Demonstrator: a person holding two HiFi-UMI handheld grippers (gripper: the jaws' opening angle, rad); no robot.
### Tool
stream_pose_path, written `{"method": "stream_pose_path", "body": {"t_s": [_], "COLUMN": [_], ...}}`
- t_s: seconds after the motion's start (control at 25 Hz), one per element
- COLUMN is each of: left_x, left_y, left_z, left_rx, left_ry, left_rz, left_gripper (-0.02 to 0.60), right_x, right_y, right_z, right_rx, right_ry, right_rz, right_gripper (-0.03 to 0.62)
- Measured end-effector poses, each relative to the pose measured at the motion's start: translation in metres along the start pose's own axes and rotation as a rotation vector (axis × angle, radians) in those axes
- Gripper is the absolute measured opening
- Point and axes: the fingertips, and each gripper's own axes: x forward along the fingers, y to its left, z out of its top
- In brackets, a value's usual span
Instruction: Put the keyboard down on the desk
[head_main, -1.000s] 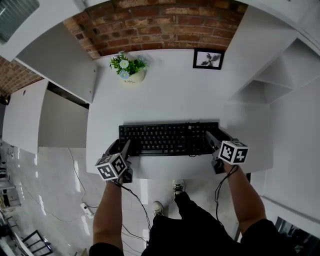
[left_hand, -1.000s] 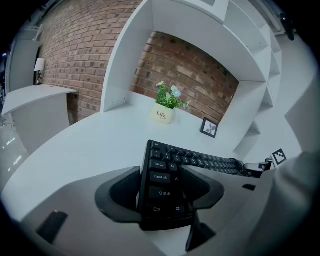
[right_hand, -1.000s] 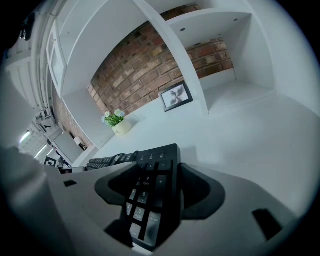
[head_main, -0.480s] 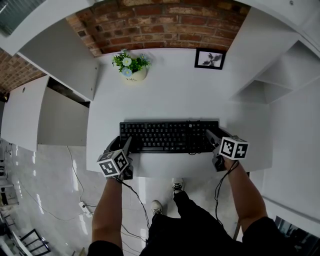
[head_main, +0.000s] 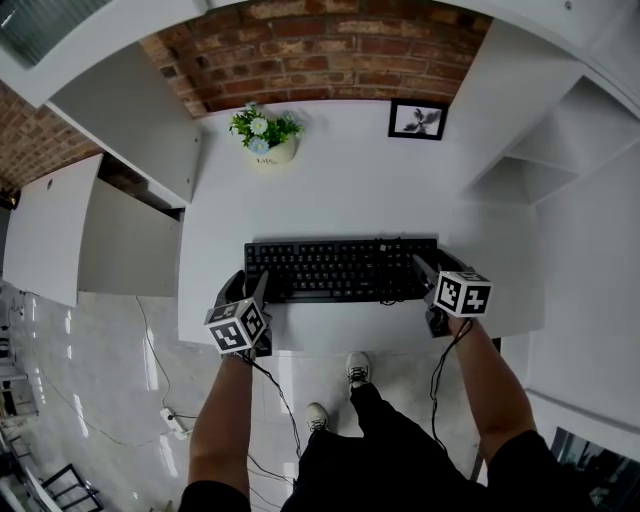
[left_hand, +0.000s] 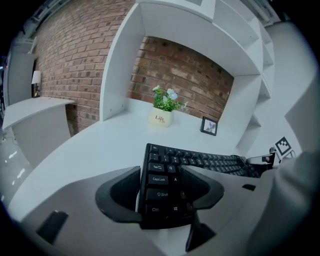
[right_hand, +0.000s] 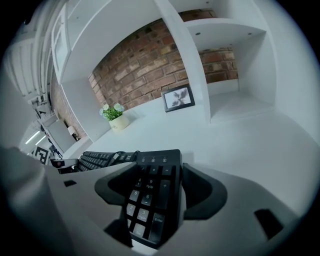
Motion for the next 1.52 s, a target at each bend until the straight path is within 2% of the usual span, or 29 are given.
{"method": "stream_pose_path", "body": {"t_s": [0.12, 0.36, 0.56, 0.6, 0.68, 0.72, 0.88, 1.04, 1.16, 1.28, 1.52], "left_x": [-0.008, -0.032, -0.064, -0.073, -0.090, -0.099, -0.137, -0.178, -0.213, -0.248, -0.315], "left_y": [0.002, -0.003, -0.020, -0.024, -0.033, -0.038, -0.057, -0.073, -0.082, -0.087, -0.088], "left_z": [0.012, 0.033, 0.056, 0.061, 0.071, 0.075, 0.089, 0.096, 0.098, 0.093, 0.074], "left_rx": [0.032, 0.038, 0.061, 0.067, 0.080, 0.087, 0.131, 0.163, 0.201, 0.240, 0.260], "left_ry": [-0.038, -0.100, -0.174, -0.192, -0.227, -0.243, -0.295, -0.330, -0.361, -0.382, -0.412], "left_rz": [0.034, 0.006, -0.045, -0.057, -0.086, -0.101, -0.150, -0.217, -0.240, -0.261, -0.336], "left_gripper": [0.262, 0.259, 0.230, 0.215, 0.175, 0.144, 0.031, 0.018, 0.017, 0.017, 0.018], "right_x": [-0.004, -0.024, -0.057, -0.065, -0.081, -0.089, -0.121, -0.156, -0.184, -0.210, -0.260], "right_y": [0.002, 0.023, 0.050, 0.057, 0.072, 0.082, 0.124, 0.166, 0.193, 0.219, 0.268], "right_z": [0.005, 0.017, 0.040, 0.044, 0.051, 0.053, 0.057, 0.056, 0.053, 0.044, 0.014], "right_rx": [-0.041, -0.131, -0.170, -0.186, -0.225, -0.243, -0.310, -0.327, -0.319, -0.316, -0.315], "right_ry": [-0.021, -0.085, -0.199, -0.220, -0.256, -0.269, -0.321, -0.377, -0.415, -0.450, -0.508], "right_rz": [-0.038, -0.066, -0.075, -0.076, -0.064, -0.047, 0.016, 0.068, 0.095, 0.110, 0.115], "right_gripper": [0.273, 0.273, 0.263, 0.209, 0.035, 0.020, 0.018, 0.018, 0.017, 0.017, 0.017]}}
